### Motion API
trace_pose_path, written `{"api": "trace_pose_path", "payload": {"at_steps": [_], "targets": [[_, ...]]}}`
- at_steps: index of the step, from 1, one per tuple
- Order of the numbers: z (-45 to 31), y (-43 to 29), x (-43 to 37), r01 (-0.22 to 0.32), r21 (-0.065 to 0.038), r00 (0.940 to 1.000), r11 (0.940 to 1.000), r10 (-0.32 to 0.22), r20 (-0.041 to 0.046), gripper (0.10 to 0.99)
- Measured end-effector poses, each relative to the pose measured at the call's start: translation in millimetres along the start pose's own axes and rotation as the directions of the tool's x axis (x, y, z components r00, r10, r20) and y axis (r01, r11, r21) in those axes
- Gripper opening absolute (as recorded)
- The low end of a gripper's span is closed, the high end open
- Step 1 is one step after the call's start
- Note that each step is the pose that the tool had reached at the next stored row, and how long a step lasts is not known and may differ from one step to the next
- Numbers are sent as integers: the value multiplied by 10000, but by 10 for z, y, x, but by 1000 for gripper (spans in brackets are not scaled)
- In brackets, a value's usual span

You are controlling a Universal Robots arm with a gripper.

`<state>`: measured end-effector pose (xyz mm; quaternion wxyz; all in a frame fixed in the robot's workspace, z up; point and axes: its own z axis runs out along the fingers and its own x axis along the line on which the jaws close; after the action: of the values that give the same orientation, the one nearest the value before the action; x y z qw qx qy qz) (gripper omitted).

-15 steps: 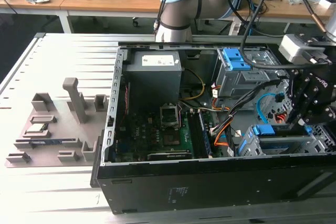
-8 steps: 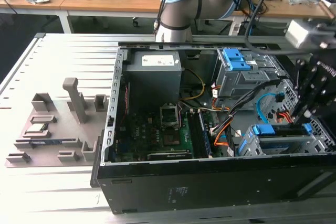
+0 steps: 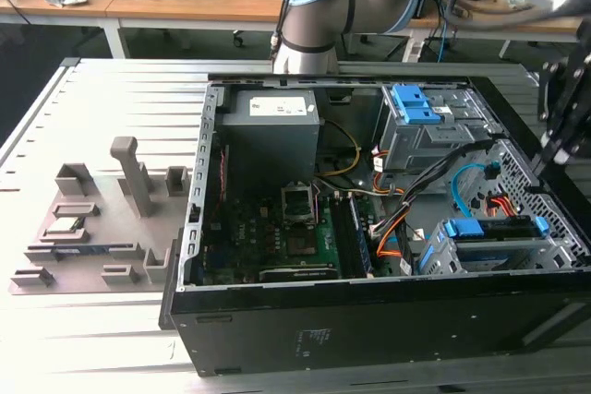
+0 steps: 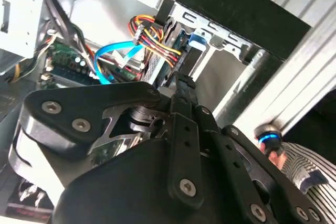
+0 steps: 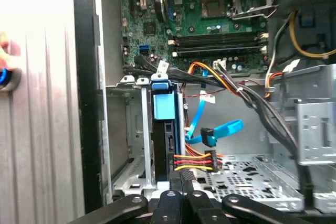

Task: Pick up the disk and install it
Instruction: 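Insert the first disk wire, then insert the second disk wire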

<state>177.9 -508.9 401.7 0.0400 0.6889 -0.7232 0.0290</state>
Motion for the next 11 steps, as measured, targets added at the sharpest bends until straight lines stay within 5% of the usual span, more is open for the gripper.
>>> {"api": "trace_pose_path", "payload": {"at_steps": [11], "targets": [[-9, 0, 1, 0, 1, 10000, 10000, 0, -15, 106]]}}
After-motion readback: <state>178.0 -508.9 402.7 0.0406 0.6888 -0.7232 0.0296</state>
